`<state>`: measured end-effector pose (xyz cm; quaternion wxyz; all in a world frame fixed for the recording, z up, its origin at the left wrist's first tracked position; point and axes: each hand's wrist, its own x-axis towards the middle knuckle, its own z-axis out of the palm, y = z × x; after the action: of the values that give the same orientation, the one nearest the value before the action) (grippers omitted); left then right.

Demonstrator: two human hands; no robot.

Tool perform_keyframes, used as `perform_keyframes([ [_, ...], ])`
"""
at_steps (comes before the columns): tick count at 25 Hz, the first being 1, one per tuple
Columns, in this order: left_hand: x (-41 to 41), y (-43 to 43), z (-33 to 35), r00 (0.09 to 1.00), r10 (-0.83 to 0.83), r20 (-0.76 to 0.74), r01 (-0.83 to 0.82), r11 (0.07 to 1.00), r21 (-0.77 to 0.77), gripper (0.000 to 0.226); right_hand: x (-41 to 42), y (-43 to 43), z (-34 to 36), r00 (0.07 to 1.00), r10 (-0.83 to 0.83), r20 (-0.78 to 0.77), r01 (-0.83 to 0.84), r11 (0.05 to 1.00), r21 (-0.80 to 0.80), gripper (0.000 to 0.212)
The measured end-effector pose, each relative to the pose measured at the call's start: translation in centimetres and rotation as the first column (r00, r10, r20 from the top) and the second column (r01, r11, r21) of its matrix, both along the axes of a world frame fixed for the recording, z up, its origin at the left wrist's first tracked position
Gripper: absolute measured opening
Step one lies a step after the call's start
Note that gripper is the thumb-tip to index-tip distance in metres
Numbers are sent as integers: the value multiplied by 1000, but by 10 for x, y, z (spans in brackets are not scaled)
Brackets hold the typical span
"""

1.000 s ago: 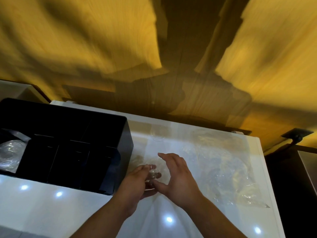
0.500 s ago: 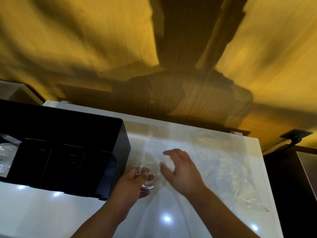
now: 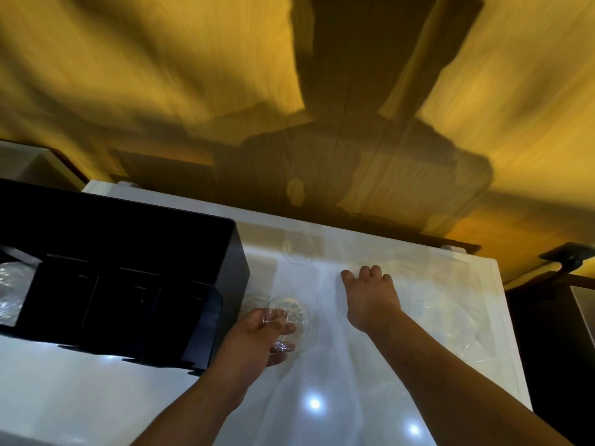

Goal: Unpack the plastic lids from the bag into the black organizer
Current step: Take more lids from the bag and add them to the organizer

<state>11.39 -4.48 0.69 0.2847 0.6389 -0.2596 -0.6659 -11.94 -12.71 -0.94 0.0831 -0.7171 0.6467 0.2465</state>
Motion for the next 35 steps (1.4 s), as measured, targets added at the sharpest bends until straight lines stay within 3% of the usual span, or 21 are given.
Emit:
perform_keyframes([
  [3, 0, -1, -1, 1000, -3, 16, 2, 1000, 19, 13, 3, 6, 19, 974, -29, 225, 45, 997, -69, 89],
  [5, -1, -1, 1, 1000, -5, 22, 4, 999, 35, 14, 15, 22, 33, 840, -41, 541, 110, 989, -96, 92],
  [7, -4, 0, 5, 1000, 9, 6, -9, 999, 45, 14, 31, 45, 42, 687, 5, 727, 82, 993, -85, 92],
  [10, -8, 5, 12, 1000, -3, -28, 4, 999, 48, 24, 46, 66, 42, 621, 47, 782, 6, 998, -64, 93],
  [15, -3, 7, 21, 992, 74, -100, -66, 995, 74, 49, 59, 68, 32, 640, 32, 768, 11, 999, -52, 92],
  [18, 4, 7, 19, 998, 30, -56, -29, 999, 19, 27, 61, 63, 27, 631, 46, 774, -43, 999, -23, 90],
  [21, 7, 6, 14, 998, 64, -14, -64, 998, -9, 18, 55, 30, 30, 498, -72, 864, 73, 996, 41, 65],
  [22, 9, 5, 13, 996, 87, -7, -87, 996, -12, 16, 54, 13, 28, 510, -68, 858, 148, 989, -9, 59],
  [24, 10, 2, 11, 992, 124, -11, -124, 992, -19, 14, 57, -25, 18, 696, -14, 718, 210, 960, -185, 66],
  [27, 9, -2, 5, 988, 156, -19, -156, 988, -17, 12, 73, -65, -2, 873, 14, 488, 105, 971, -217, 90],
  [32, 5, -4, -3, 985, 173, -14, -173, 985, 4, 14, 77, -88, -32, 927, 95, 363, -15, 976, -217, 89],
  [35, 6, -4, -5, 984, 175, -20, -175, 984, 10, 14, 74, -85, -24, 912, 106, 397, 8, 961, -275, 89],
])
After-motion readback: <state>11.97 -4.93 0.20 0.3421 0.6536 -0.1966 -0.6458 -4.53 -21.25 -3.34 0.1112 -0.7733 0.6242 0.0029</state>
